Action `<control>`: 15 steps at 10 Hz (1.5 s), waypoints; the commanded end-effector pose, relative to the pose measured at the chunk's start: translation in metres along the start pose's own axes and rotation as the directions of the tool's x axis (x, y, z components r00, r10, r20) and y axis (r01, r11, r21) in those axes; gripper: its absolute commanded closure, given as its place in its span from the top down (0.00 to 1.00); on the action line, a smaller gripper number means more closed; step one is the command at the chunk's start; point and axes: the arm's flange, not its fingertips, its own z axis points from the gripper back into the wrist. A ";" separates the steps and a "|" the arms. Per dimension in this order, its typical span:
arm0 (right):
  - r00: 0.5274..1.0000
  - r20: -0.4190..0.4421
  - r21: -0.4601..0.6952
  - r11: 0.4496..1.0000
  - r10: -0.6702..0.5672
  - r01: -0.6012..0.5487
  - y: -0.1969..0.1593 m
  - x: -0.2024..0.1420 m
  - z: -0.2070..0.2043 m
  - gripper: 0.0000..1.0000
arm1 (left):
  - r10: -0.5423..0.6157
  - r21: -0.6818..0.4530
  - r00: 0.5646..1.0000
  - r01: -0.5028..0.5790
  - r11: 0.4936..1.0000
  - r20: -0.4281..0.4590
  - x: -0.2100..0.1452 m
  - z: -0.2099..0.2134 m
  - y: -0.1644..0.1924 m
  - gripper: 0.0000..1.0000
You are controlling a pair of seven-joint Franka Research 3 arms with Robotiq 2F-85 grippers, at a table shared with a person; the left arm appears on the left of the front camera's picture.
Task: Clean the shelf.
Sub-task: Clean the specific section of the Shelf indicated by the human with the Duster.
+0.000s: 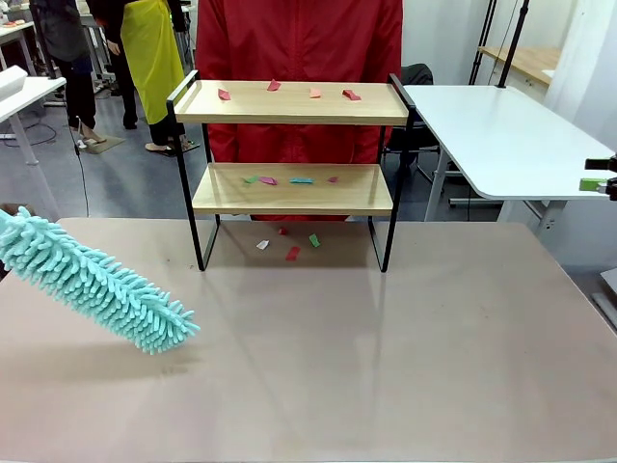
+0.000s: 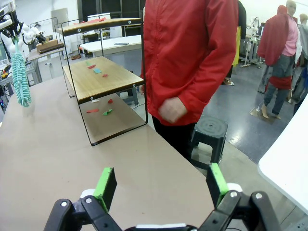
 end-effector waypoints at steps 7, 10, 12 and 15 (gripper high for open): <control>1.000 0.002 0.001 1.000 0.006 -0.006 0.000 0.003 -0.001 1.00 | -0.007 0.005 1.000 0.007 1.000 -0.002 -0.003 0.003 0.000 0.13; 1.000 0.002 0.001 1.000 0.006 -0.006 0.000 0.003 -0.001 1.00 | -0.007 0.005 1.000 0.007 1.000 -0.002 -0.003 0.003 0.000 0.13; 1.000 0.002 0.001 1.000 0.006 -0.006 0.000 0.003 -0.001 1.00 | -0.007 0.005 1.000 0.007 1.000 -0.002 -0.003 0.003 0.000 0.13; 1.000 0.002 0.001 1.000 0.006 -0.006 0.000 0.003 -0.001 1.00 | -0.007 0.005 1.000 0.007 1.000 -0.002 -0.003 0.003 0.000 0.13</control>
